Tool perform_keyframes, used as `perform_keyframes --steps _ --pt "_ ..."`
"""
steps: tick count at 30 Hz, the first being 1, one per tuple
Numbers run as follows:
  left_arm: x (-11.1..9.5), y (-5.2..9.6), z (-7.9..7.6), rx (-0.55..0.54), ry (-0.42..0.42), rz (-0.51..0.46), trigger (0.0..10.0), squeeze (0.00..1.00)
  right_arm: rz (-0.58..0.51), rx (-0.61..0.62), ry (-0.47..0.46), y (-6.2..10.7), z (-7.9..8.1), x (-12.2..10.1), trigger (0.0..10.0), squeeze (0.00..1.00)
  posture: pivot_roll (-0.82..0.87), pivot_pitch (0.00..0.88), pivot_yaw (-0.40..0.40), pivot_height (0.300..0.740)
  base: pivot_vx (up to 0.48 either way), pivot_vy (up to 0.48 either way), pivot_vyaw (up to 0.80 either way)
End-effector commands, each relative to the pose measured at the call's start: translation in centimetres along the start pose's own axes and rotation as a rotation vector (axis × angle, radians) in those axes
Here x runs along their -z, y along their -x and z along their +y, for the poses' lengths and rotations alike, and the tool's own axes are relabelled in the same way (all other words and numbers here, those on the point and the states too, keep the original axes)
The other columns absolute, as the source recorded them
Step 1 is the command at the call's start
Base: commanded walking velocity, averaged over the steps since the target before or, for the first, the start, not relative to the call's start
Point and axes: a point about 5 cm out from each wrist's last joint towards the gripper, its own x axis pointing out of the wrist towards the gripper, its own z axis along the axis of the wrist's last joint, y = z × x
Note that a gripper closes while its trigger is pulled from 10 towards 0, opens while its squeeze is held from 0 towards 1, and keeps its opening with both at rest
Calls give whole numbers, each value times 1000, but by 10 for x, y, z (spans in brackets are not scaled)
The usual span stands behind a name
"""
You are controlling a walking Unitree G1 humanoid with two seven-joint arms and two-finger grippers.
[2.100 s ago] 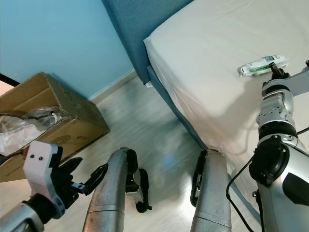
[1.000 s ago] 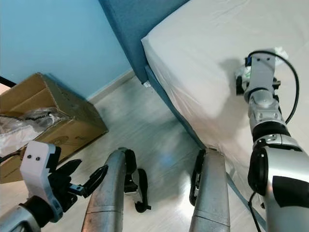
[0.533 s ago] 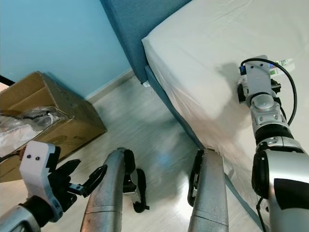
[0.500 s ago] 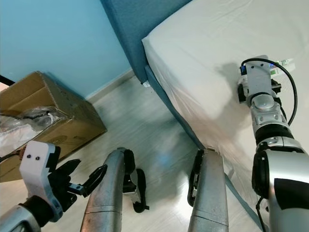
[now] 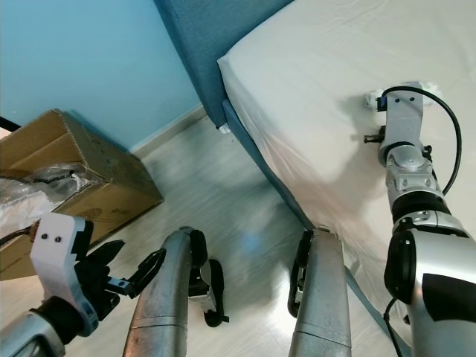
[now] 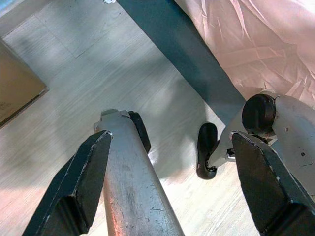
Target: Clean up the room
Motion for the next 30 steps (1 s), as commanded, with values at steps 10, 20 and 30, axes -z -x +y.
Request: perform_keyframes --steps 10,20,30 --pt "8 -9 0 -3 25 17 10000 0 -102 -127 -321 0 19 -14 10000 0 138 685 17 591 0 0 0" --pt "18 -47 8 -36 51 -45 10000 0 -88 -420 -487 22 81 44 10000 0 74 526 -31 604 0 0 0" --pt "-1 -121 28 -95 12 -213 10000 0 -12 -403 -630 43 106 84 10000 0 3 281 -70 644 0 0 0"
